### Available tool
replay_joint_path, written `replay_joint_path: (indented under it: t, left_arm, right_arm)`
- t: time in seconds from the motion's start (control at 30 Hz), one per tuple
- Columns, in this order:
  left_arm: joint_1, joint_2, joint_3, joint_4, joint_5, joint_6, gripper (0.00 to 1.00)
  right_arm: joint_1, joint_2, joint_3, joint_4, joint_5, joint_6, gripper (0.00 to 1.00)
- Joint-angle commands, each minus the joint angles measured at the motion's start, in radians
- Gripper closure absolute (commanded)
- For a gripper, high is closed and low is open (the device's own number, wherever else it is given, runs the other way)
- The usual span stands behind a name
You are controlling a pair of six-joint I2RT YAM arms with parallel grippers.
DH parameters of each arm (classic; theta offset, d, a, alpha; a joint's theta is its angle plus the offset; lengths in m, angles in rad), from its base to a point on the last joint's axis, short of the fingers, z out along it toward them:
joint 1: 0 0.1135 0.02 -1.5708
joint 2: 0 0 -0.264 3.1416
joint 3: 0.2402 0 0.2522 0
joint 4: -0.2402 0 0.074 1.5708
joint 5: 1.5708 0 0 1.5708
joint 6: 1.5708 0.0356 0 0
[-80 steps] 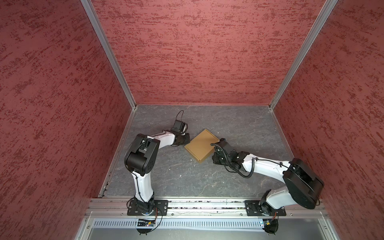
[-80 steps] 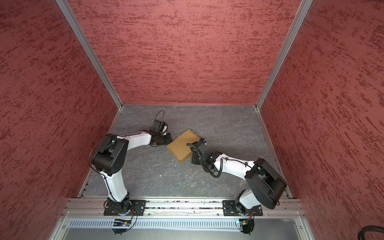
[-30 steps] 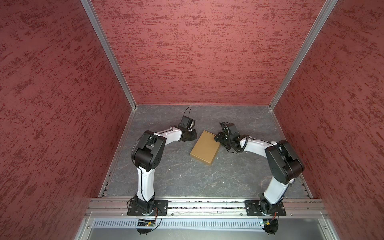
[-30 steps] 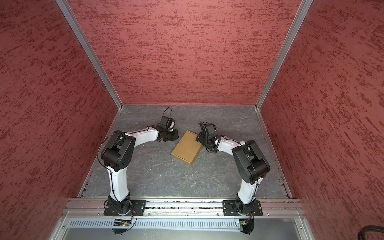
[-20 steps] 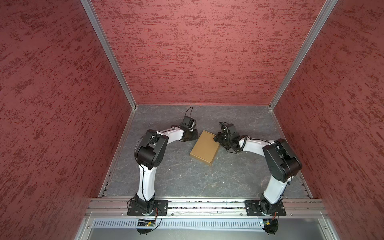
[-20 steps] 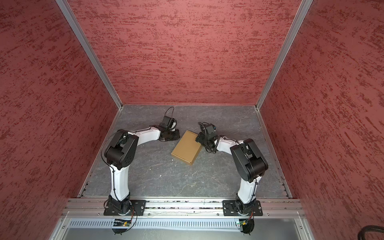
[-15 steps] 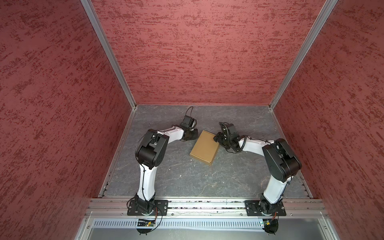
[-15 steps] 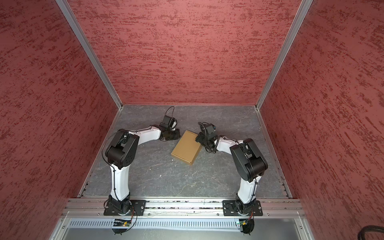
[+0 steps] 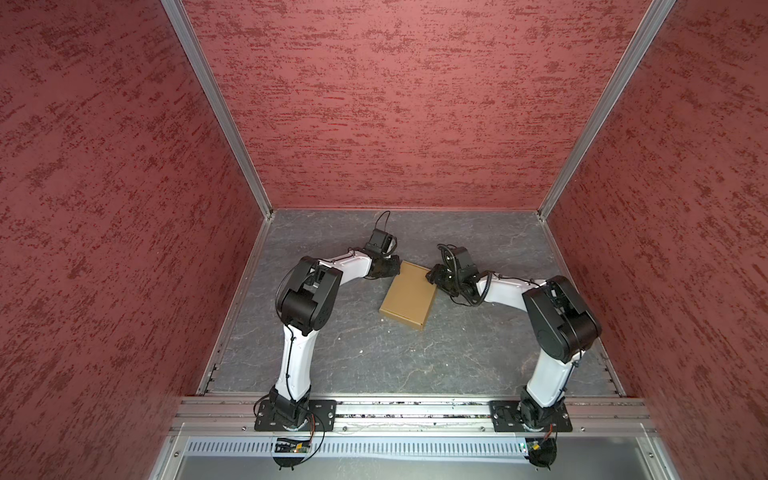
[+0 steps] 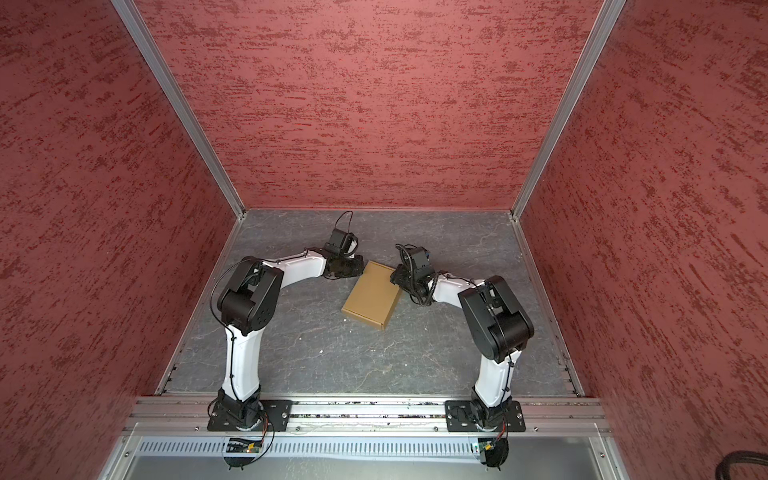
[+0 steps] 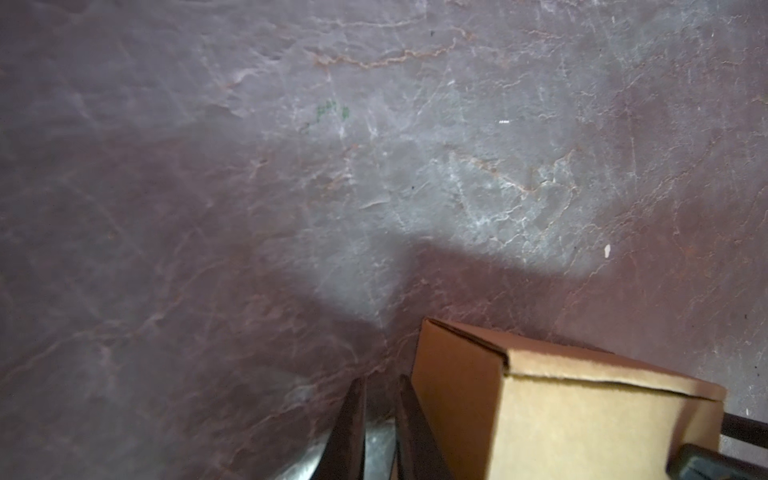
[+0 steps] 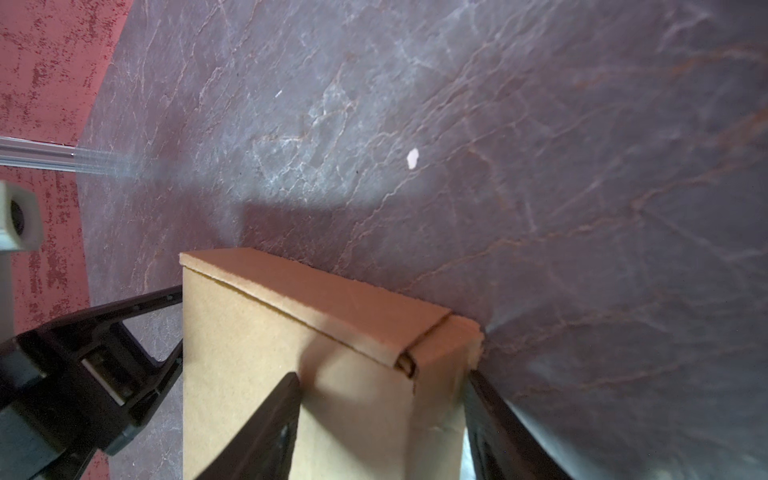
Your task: Fold the paper box
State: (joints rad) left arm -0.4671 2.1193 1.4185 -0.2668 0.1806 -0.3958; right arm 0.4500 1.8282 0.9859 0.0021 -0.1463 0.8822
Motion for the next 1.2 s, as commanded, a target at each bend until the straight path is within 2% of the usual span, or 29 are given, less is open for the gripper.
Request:
replay_joint_path:
  t: [0.0,0.47,0.8,1.0,1.17]
  left_arm:
    - [-0.037,0.030,0.023,-0.007,0.027,0.006,0.84]
    - [-0.075,0.069,0.088,-0.038,0.039,0.032,0.85]
    - [-0.081,0.069,0.092,-0.046,0.037,0.046,0.84]
    - [-0.023,0.024,0.059,-0.066,0.003,0.048,0.84]
    - [0.047,-0.062,0.028,-0.098,-0.042,0.063,0.82]
  right_arm:
    - [0.026,0.026,0.010,0.033,-0.027,-0.002,0.35]
    - [0.047,0.034,0.071,0.032,-0.044,0.004,0.32]
    - [0.067,0.021,0.048,0.085,-0.038,0.100,0.32]
    - [0.062,-0.042,-0.026,0.049,-0.013,0.079,0.27]
    - [0.049,-0.113,-0.079,-0.005,-0.018,0.014,0.23]
